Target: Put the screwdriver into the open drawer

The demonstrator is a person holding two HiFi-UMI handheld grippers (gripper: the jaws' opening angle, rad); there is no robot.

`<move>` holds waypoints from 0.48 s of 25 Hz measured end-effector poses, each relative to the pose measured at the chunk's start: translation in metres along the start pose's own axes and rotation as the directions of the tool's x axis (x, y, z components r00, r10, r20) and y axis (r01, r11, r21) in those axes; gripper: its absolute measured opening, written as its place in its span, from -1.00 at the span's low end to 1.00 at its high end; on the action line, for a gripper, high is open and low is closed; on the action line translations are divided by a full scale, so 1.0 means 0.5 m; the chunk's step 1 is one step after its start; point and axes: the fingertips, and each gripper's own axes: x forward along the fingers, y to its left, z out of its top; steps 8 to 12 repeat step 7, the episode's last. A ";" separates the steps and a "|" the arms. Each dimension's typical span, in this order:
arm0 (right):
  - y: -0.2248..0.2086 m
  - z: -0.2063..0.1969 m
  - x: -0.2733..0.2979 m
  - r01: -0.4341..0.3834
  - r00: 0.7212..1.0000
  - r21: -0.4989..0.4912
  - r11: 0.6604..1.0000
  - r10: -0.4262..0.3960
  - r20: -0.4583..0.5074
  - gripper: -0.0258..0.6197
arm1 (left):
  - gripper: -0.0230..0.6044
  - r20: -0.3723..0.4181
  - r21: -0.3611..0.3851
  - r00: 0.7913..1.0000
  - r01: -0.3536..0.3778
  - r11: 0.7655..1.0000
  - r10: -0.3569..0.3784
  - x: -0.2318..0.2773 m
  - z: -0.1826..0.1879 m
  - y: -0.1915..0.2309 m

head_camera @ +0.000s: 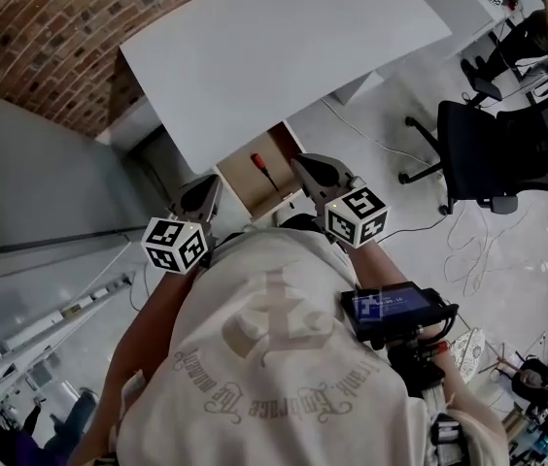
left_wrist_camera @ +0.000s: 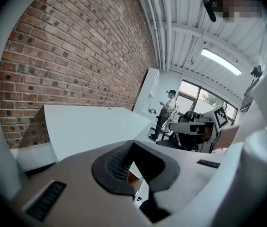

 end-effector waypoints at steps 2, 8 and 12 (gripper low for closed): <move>0.006 -0.006 -0.001 0.001 1.000 0.002 1.000 -0.001 -0.001 -0.85 | -0.86 -0.002 -0.002 1.000 -0.002 1.000 0.002 -0.006 -0.007 0.001; 0.004 -0.015 -0.009 0.005 1.000 -0.001 1.000 -0.005 -0.002 -0.85 | -0.86 -0.006 -0.006 1.000 0.004 1.000 -0.004 -0.003 -0.019 -0.008; 0.004 -0.015 -0.009 0.005 1.000 -0.001 1.000 -0.005 -0.002 -0.85 | -0.86 -0.006 -0.006 1.000 0.004 1.000 -0.004 -0.003 -0.019 -0.008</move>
